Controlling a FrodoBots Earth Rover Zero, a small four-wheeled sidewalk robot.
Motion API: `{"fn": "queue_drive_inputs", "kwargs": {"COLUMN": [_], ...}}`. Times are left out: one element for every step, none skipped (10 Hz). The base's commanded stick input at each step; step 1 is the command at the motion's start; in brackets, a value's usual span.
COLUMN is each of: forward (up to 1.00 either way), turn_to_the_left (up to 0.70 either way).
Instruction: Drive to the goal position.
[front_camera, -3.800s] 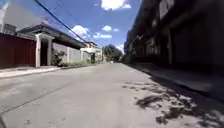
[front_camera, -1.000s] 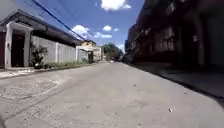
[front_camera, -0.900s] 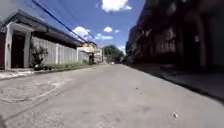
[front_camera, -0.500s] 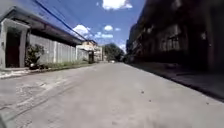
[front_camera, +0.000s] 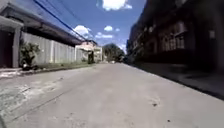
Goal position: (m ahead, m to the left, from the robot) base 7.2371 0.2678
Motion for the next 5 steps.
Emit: {"fn": "queue_drive_inputs", "kwargs": {"forward": [1.0,1.0,1.0,1.0,1.0], "turn_to_the_left": [-0.12,-0.24,-0.36,-0.15,0.0]}}
